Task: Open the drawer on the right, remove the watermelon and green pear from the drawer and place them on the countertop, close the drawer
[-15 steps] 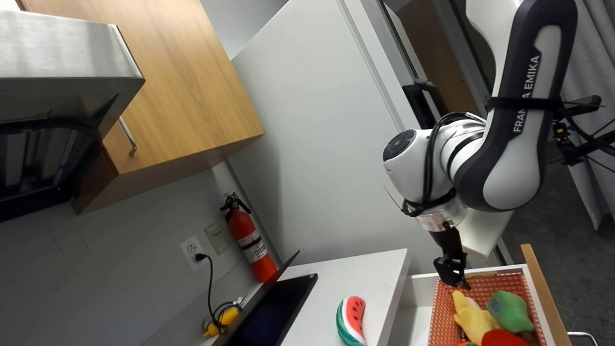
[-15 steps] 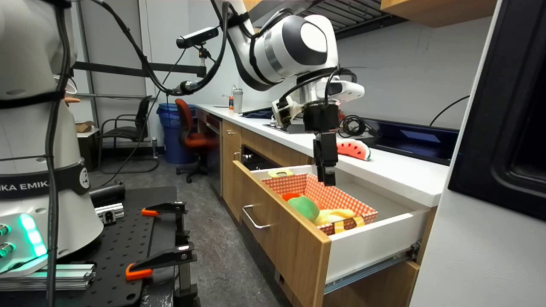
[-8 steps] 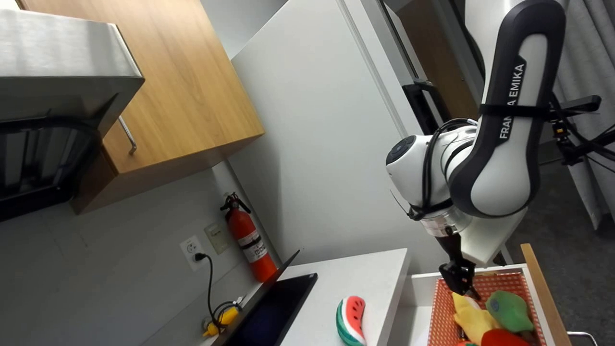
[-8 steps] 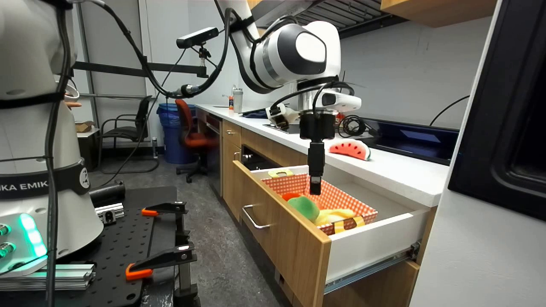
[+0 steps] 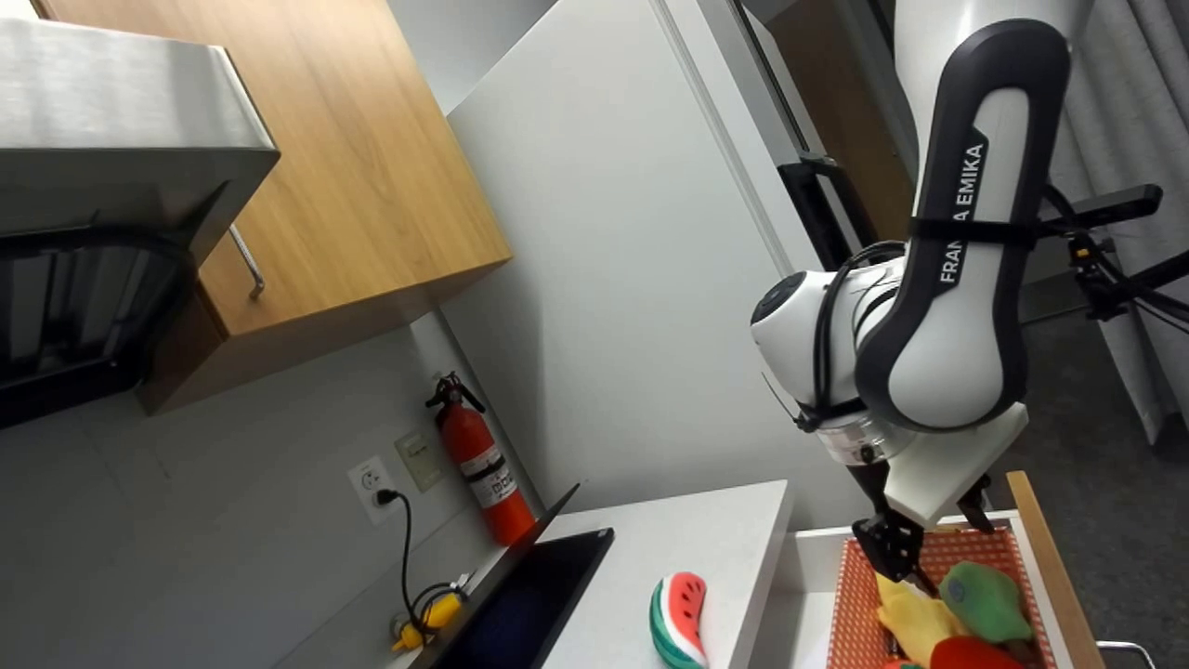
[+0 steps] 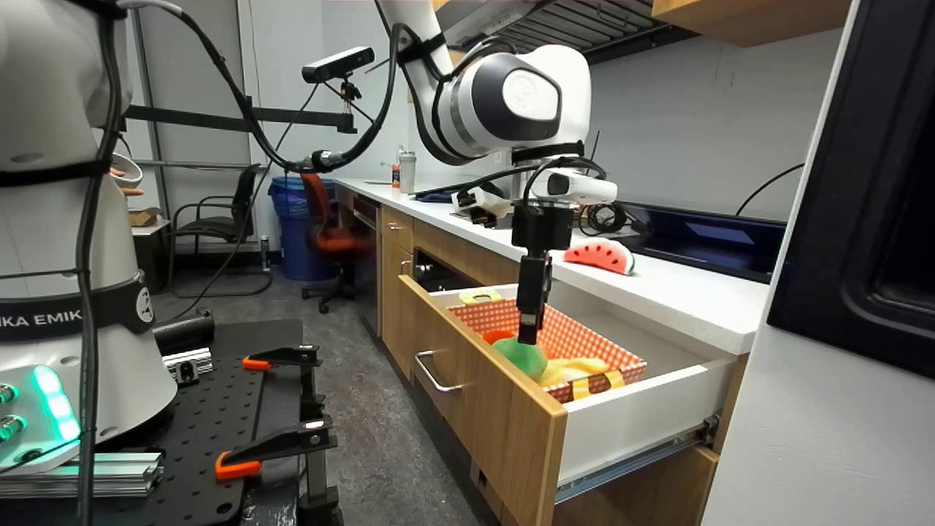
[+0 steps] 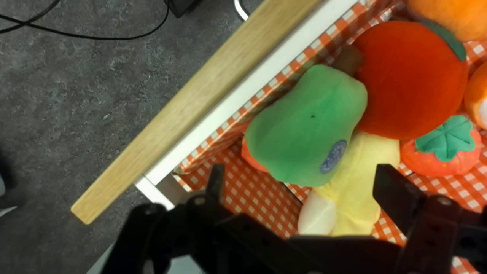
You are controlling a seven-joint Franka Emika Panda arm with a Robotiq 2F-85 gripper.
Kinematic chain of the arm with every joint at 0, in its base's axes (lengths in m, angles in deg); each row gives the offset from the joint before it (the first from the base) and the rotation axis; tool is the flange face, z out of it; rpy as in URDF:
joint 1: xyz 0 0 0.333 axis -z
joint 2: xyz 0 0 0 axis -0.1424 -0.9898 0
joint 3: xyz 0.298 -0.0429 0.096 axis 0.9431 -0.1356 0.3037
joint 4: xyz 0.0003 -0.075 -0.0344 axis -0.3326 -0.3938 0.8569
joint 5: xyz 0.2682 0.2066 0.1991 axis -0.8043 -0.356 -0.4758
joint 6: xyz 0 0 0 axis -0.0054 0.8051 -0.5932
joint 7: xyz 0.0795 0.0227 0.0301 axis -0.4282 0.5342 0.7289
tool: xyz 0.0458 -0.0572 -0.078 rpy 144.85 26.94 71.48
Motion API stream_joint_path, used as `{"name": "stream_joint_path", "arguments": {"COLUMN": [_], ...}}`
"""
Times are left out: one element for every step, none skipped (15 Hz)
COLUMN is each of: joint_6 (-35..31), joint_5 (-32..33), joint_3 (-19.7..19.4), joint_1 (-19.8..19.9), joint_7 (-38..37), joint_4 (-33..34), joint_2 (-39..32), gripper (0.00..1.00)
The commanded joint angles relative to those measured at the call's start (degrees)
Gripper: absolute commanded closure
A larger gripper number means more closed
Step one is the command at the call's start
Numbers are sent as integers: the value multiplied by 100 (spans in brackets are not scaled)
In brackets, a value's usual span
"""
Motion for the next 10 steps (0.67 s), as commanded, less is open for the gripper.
{"name": "stream_joint_path", "arguments": {"joint_6": [5,11,16,27,38,51,69,78,74,74], "joint_5": [-362,-403,-446,-498,-534,-582,-613,-651,-674,-687], "joint_3": [-15,-24,-31,-36,-43,-49,-59,-67,-81,-94], "joint_1": [51,52,53,57,60,65,74,82,87,92], "joint_7": [186,188,190,199,207,212,221,225,230,227], "joint_4": [170,196,220,255,282,315,357,394,426,459], "joint_2": [-160,-189,-219,-259,-293,-331,-365,-401,-430,-459], "gripper": [19,26,27,35,39,49,62,69,77,86]}}
